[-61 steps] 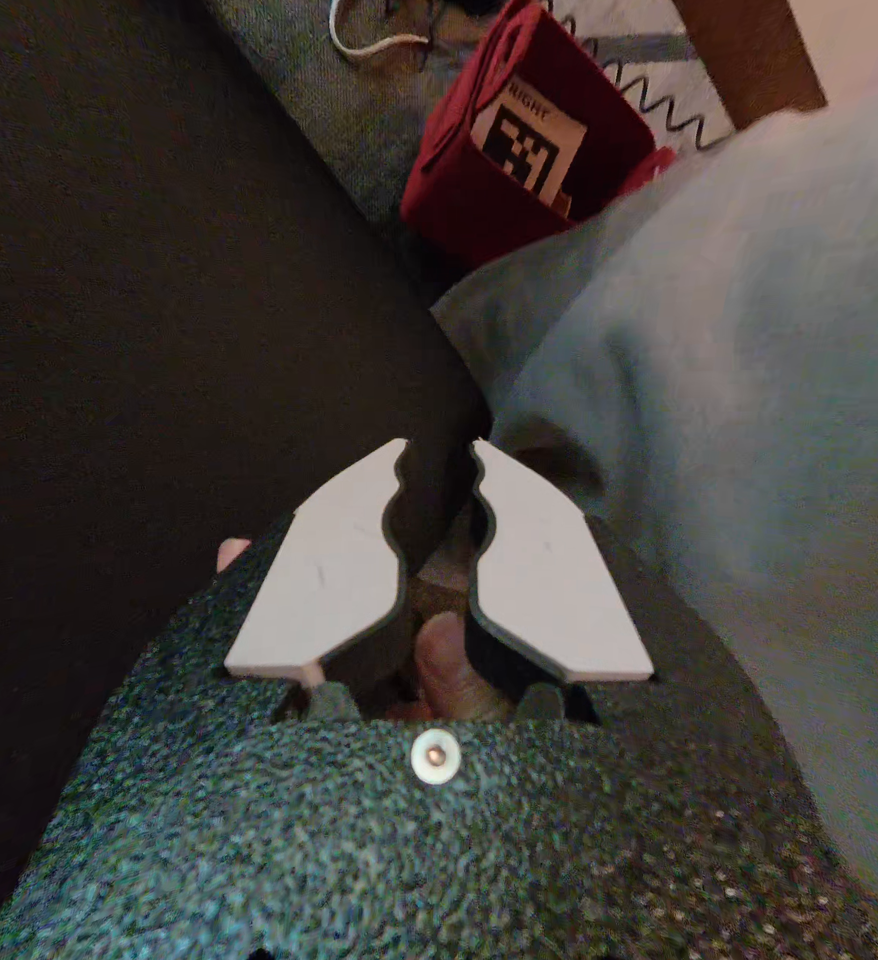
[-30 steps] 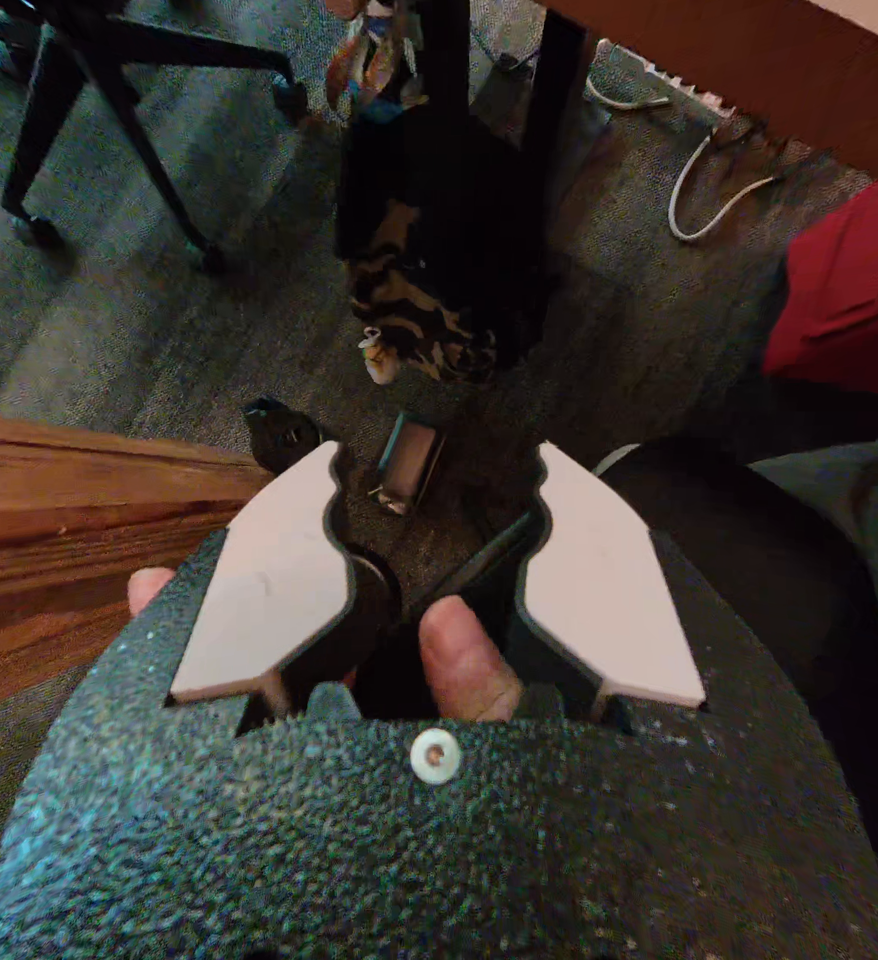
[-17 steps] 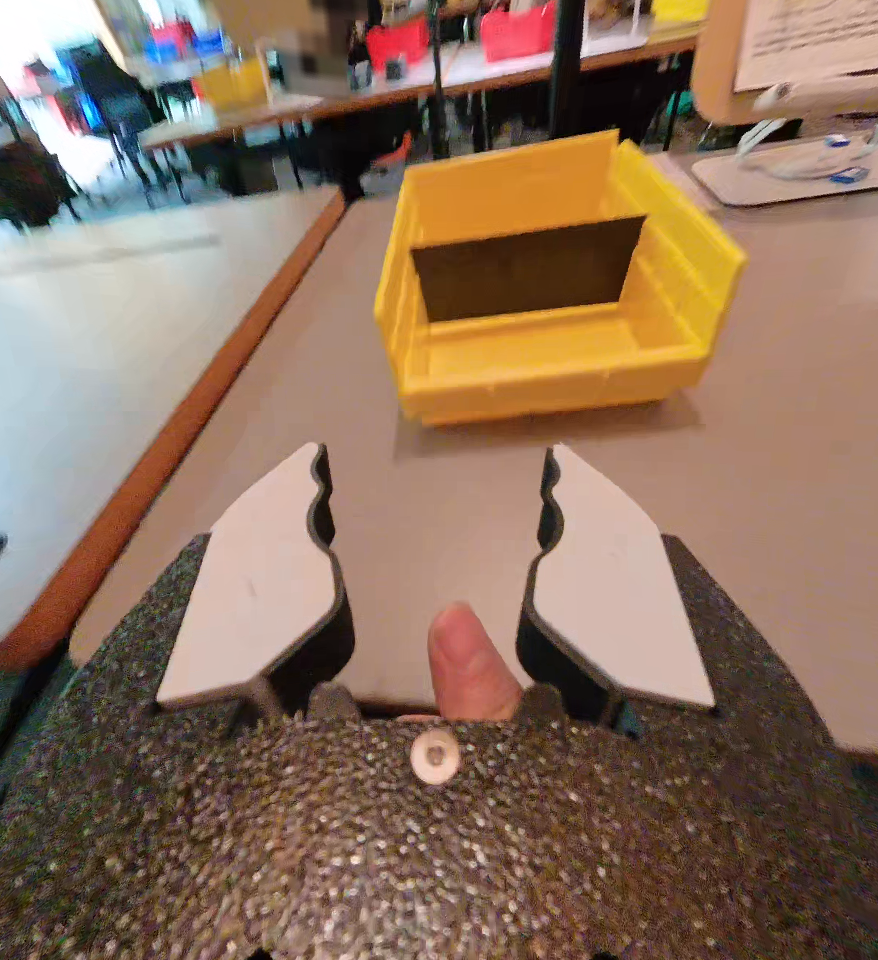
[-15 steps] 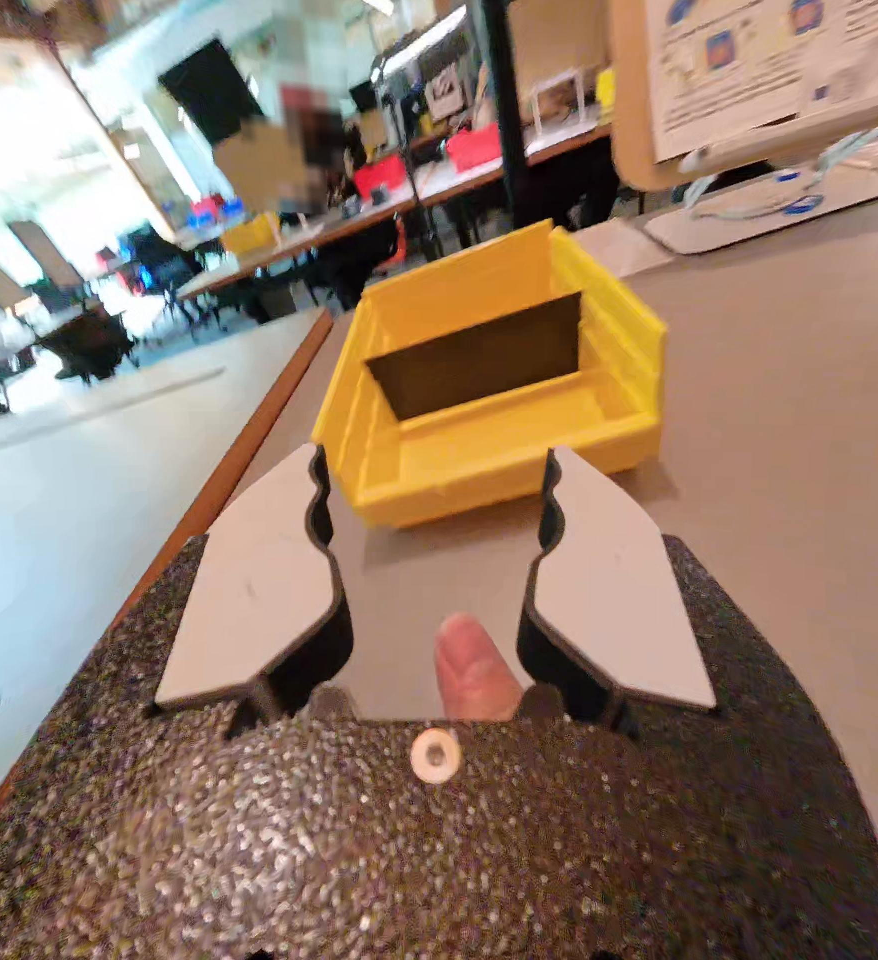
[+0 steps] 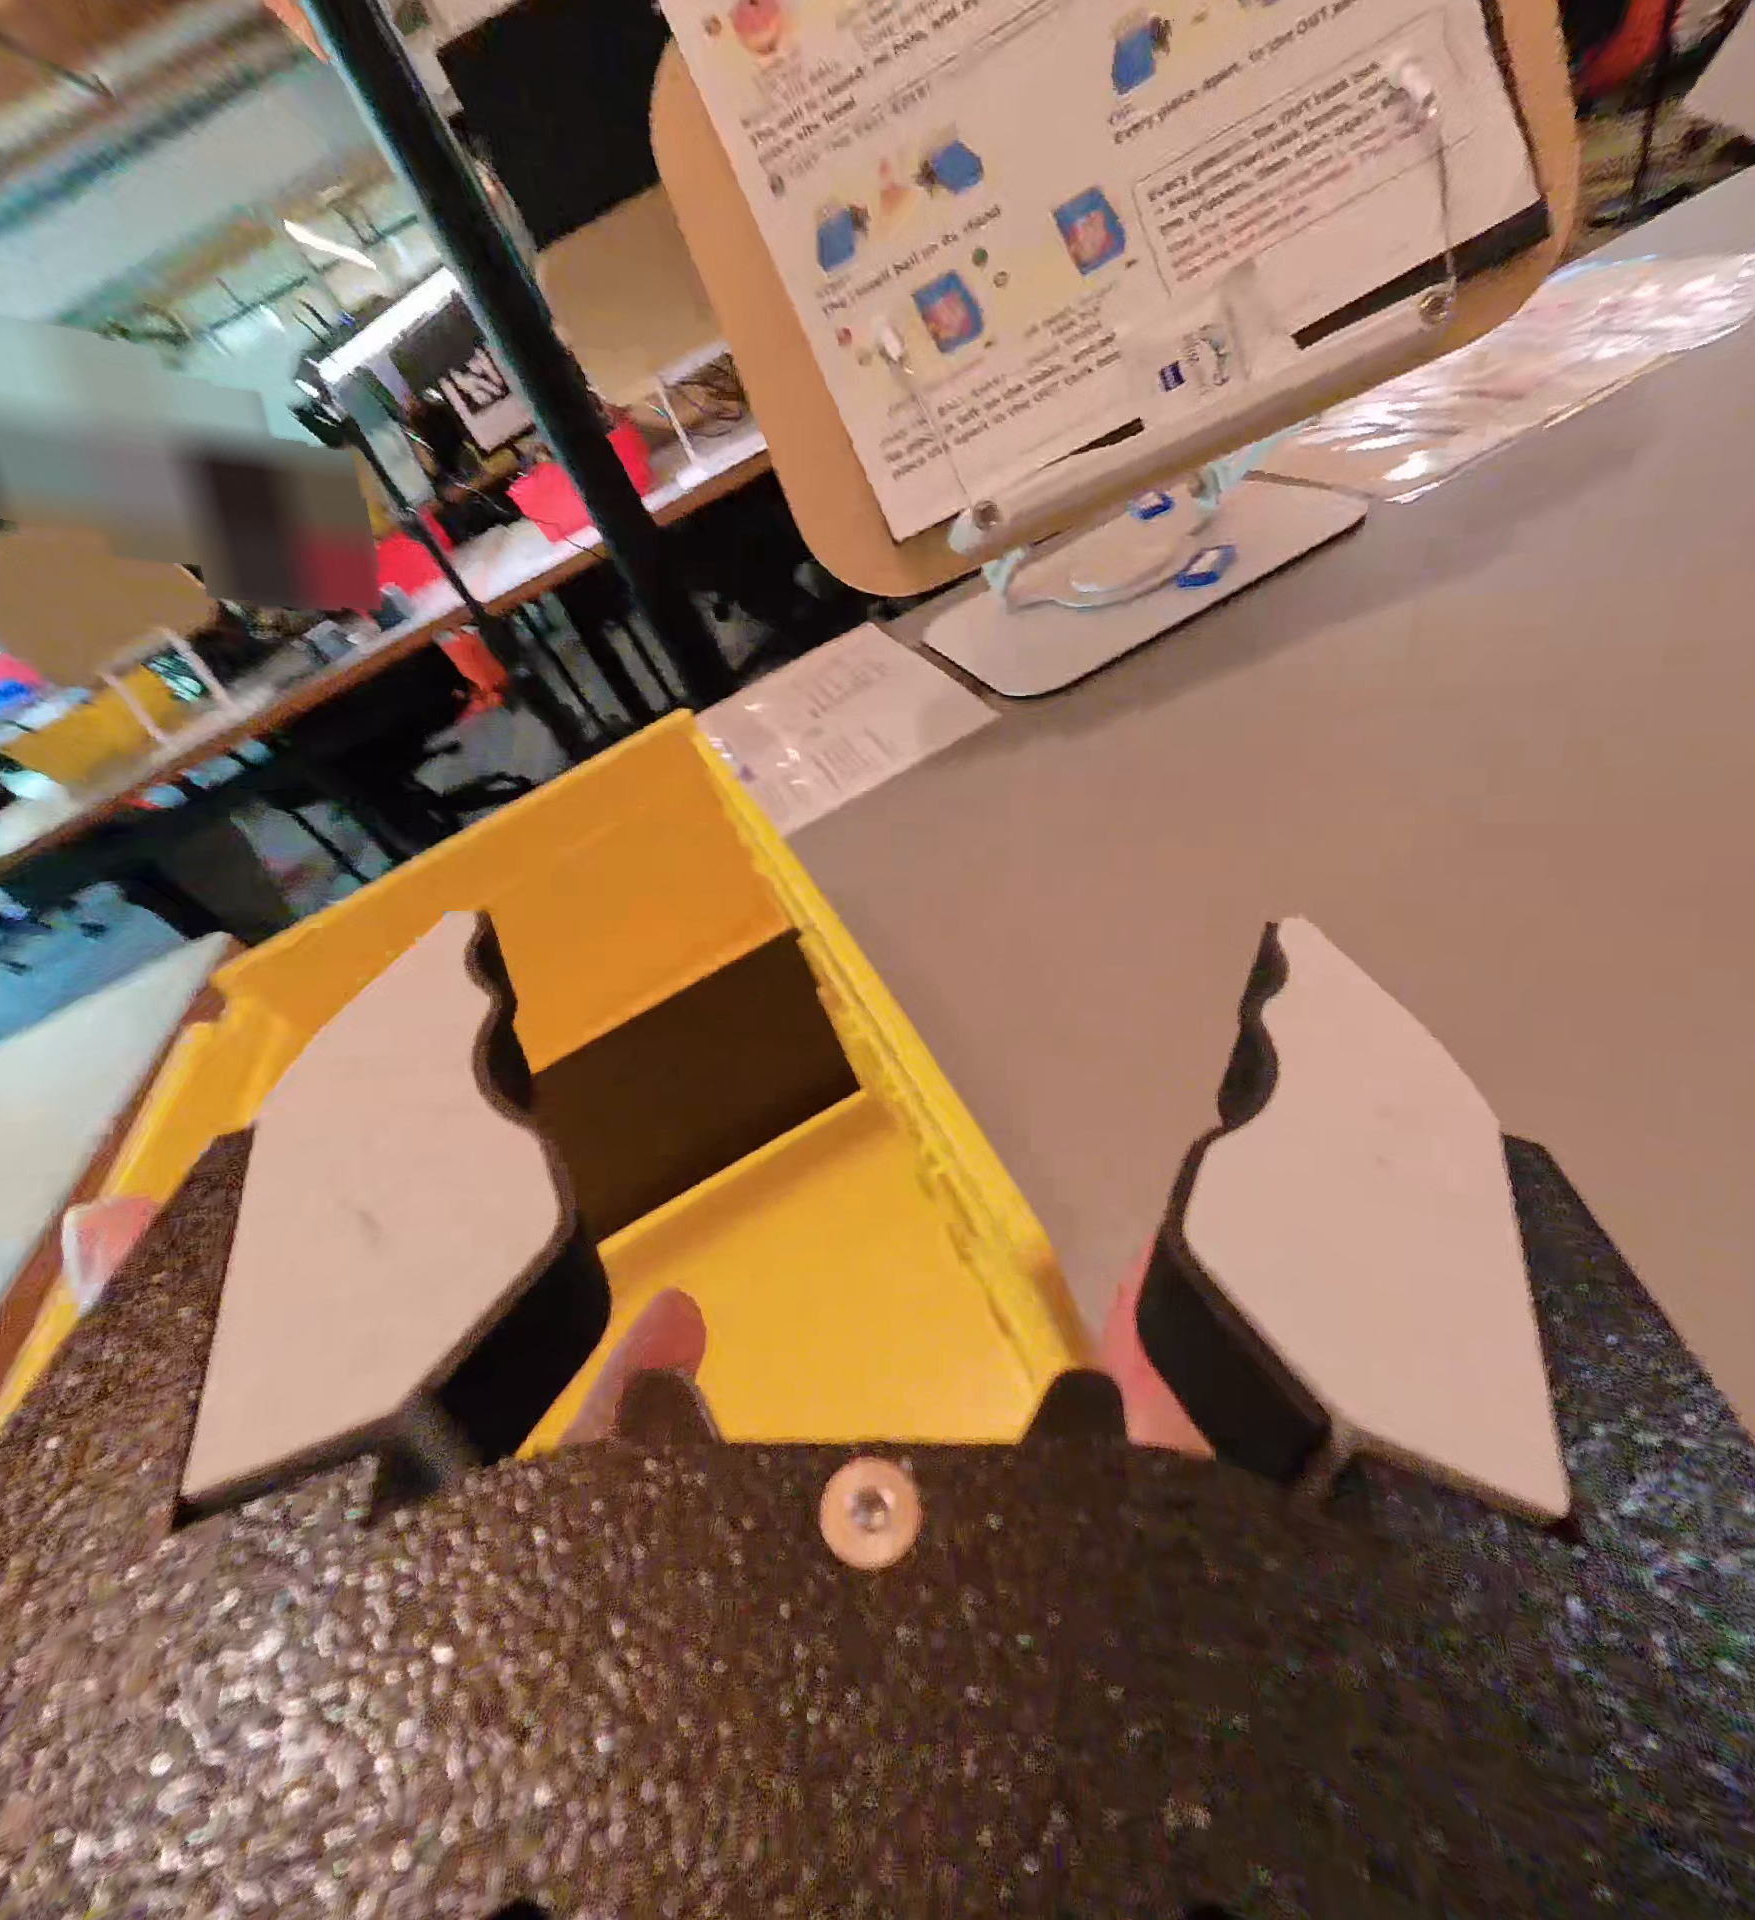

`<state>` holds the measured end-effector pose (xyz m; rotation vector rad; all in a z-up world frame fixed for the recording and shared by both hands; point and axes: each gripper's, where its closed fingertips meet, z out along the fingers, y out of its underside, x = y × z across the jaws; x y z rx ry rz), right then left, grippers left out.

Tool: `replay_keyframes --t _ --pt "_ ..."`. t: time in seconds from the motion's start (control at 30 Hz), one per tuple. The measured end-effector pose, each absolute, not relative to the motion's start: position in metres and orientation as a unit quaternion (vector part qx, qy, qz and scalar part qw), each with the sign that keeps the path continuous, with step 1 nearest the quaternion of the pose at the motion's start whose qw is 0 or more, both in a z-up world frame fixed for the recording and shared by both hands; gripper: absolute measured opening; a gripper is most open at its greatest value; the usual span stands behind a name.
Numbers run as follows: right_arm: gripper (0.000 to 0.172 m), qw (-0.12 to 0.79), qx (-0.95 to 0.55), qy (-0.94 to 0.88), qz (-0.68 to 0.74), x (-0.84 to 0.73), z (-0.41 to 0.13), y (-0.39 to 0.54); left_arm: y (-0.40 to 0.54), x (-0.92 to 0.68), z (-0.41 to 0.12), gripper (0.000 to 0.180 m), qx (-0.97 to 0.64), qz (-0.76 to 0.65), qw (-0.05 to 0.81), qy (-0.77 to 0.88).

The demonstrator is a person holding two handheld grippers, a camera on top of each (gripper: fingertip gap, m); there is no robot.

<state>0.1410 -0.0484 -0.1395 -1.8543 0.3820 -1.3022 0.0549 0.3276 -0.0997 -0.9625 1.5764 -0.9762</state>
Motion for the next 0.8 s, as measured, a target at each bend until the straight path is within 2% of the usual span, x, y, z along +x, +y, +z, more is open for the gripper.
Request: replay_keyframes --t 0.07,0.13,0.23,0.33,0.47,0.67,0.8 --pt "0.007 0.388 -0.739 0.153 -0.529 0.144 -0.148 -0.052 0.324 0.06 -0.109 0.127 -0.404 -0.429 0.495 0.639" --pt "0.008 0.381 -0.739 0.146 -0.536 0.148 -0.148 -0.052 0.334 0.065 -0.111 0.116 -0.405 -0.41 0.534 0.618" --pt "0.008 0.354 -0.76 0.108 -0.534 0.164 -0.158 -0.044 0.343 0.075 -0.115 0.112 -0.406 -0.352 0.57 0.622" --pt "0.008 0.326 -0.773 0.065 -0.541 0.18 -0.166 -0.037 0.362 0.081 -0.116 0.113 -0.424 -0.271 0.627 0.595" --pt "0.007 0.352 -0.781 0.088 -0.508 0.176 -0.169 -0.038 0.372 0.088 -0.108 0.113 -0.379 -0.257 0.688 0.563" --pt "0.008 0.364 -0.781 0.121 -0.493 0.184 -0.169 -0.042 0.372 0.102 -0.111 0.121 -0.368 -0.32 0.656 0.576" --pt "0.007 0.36 -0.783 0.109 -0.496 0.184 -0.17 -0.04 0.386 0.083 -0.113 0.121 -0.492 -0.325 0.611 0.528"
